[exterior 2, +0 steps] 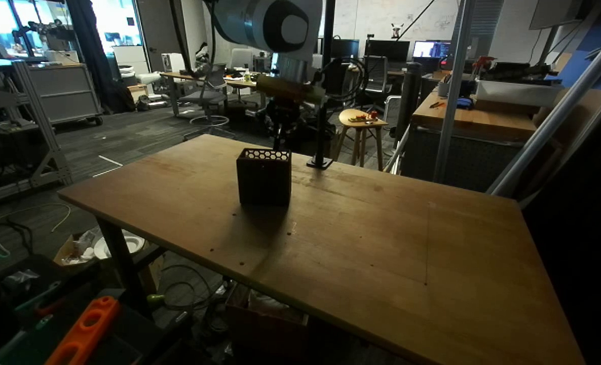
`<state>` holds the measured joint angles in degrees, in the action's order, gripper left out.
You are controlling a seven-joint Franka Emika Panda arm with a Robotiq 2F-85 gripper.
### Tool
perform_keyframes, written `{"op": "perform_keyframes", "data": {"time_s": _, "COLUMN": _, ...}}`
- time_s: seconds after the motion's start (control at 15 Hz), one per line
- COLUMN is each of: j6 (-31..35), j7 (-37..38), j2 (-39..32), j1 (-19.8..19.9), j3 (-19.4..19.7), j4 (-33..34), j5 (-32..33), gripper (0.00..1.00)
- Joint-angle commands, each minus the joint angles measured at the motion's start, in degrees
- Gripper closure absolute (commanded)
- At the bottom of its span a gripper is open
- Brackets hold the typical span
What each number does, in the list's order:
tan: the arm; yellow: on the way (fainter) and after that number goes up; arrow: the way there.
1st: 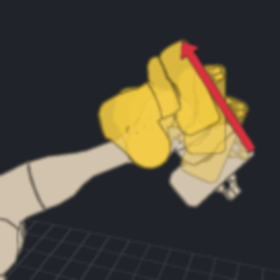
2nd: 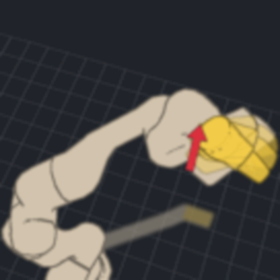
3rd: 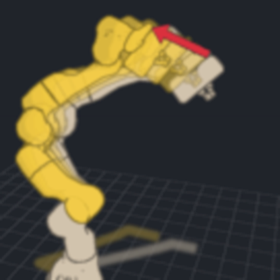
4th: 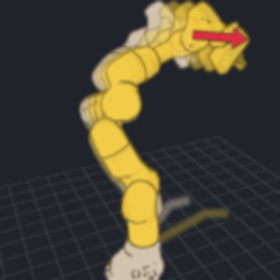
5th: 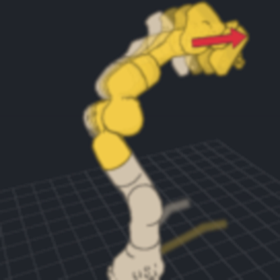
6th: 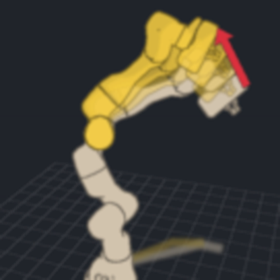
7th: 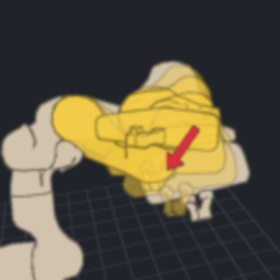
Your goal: Put the white towel in the black box
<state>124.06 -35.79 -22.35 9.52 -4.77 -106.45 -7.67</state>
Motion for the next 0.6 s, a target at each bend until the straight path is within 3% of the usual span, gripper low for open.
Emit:
{"op": "perform_keyframes", "data": {"time_s": 0.0, "j6": -2.13, "j7": 2.38, "j2": 6.79, "j1": -0.86, "j3": 2.96, "j4": -0.81, "j5": 4.57, "gripper": 1.0}}
{"op": "perform_keyframes", "data": {"time_s": 0.2, "j6": -2.12, "j7": 5.77, "j2": 9.86, "j1": -0.87, "j3": 5.03, "j4": -0.55, "j5": 6.85, "gripper": 1.0}}
{"op": "perform_keyframes", "data": {"time_s": 0.53, "j6": 1.0, "j7": 18.59, "j2": 13.61, "j1": -1.42, "j3": 7.46, "j4": -1.65, "j5": 7.32, "gripper": 1.0}}
